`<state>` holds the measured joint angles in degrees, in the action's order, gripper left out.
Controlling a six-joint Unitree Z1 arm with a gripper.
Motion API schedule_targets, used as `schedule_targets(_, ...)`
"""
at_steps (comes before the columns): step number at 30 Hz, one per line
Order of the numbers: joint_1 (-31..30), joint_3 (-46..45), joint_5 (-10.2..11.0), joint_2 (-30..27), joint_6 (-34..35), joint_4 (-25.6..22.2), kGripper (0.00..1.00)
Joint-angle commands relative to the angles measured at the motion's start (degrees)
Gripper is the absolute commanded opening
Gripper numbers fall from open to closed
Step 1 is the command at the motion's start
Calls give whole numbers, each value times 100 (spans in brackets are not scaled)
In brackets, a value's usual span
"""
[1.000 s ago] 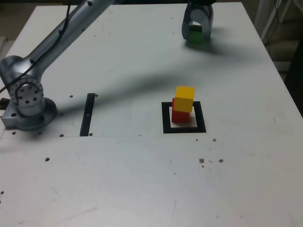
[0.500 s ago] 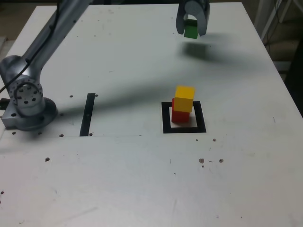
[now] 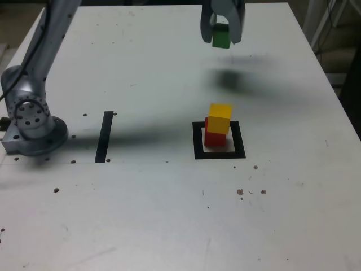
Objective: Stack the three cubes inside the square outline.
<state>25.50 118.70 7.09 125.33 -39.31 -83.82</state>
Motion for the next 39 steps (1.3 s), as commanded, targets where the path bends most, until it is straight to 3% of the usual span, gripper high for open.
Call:
schedule_targets(1, -88, -155, -27, -184, 79, 57, 25)
schedule_targets(18, -1160, -1624, -140, -1376, 1136, 236, 25)
schedule_targets(27, -1751, -1808, -311, -1550, 1618, 203, 25)
schedule_targets(39, -2456, -2044, -370, -1699, 2212, 195, 25)
